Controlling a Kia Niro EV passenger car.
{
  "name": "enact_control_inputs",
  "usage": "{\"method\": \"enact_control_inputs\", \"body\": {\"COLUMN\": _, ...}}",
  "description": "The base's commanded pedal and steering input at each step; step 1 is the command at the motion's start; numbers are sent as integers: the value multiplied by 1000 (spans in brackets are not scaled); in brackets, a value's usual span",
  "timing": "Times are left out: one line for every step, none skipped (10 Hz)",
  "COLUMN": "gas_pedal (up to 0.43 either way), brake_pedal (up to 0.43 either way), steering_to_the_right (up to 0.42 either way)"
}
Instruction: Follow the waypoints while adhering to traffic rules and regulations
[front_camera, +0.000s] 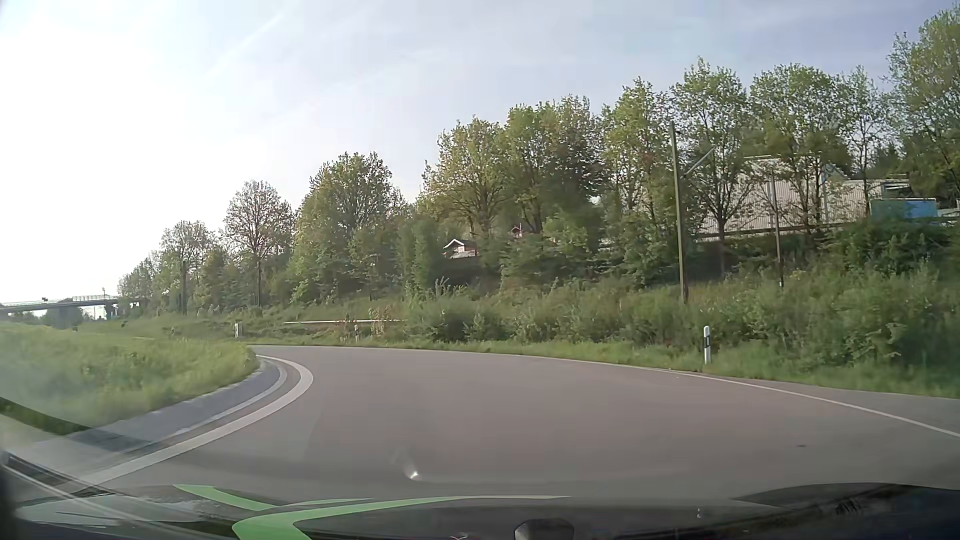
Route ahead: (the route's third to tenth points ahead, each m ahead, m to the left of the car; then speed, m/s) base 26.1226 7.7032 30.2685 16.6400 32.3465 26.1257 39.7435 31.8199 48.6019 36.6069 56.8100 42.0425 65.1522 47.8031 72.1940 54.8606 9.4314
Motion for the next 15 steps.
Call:
{"method": "enact_control_inputs", "body": {"gas_pedal": 28, "brake_pedal": 0, "steering_to_the_right": -73}}
{"method": "enact_control_inputs", "body": {"gas_pedal": 28, "brake_pedal": 0, "steering_to_the_right": -85}}
{"method": "enact_control_inputs", "body": {"gas_pedal": 28, "brake_pedal": 0, "steering_to_the_right": -95}}
{"method": "enact_control_inputs", "body": {"gas_pedal": 39, "brake_pedal": 0, "steering_to_the_right": -103}}
{"method": "enact_control_inputs", "body": {"gas_pedal": 47, "brake_pedal": 0, "steering_to_the_right": -111}}
{"method": "enact_control_inputs", "body": {"gas_pedal": 47, "brake_pedal": 0, "steering_to_the_right": -121}}
{"method": "enact_control_inputs", "body": {"gas_pedal": 47, "brake_pedal": 0, "steering_to_the_right": -130}}
{"method": "enact_control_inputs", "body": {"gas_pedal": 47, "brake_pedal": 0, "steering_to_the_right": -136}}
{"method": "enact_control_inputs", "body": {"gas_pedal": 47, "brake_pedal": 0, "steering_to_the_right": -145}}
{"method": "enact_control_inputs", "body": {"gas_pedal": 67, "brake_pedal": 0, "steering_to_the_right": -157}}
{"method": "enact_control_inputs", "body": {"gas_pedal": 67, "brake_pedal": 0, "steering_to_the_right": -168}}
{"method": "enact_control_inputs", "body": {"gas_pedal": 67, "brake_pedal": 0, "steering_to_the_right": -182}}
{"method": "enact_control_inputs", "body": {"gas_pedal": 79, "brake_pedal": 0, "steering_to_the_right": -193}}
{"method": "enact_control_inputs", "body": {"gas_pedal": 79, "brake_pedal": 0, "steering_to_the_right": -199}}
{"method": "enact_control_inputs", "body": {"gas_pedal": 87, "brake_pedal": 0, "steering_to_the_right": -203}}
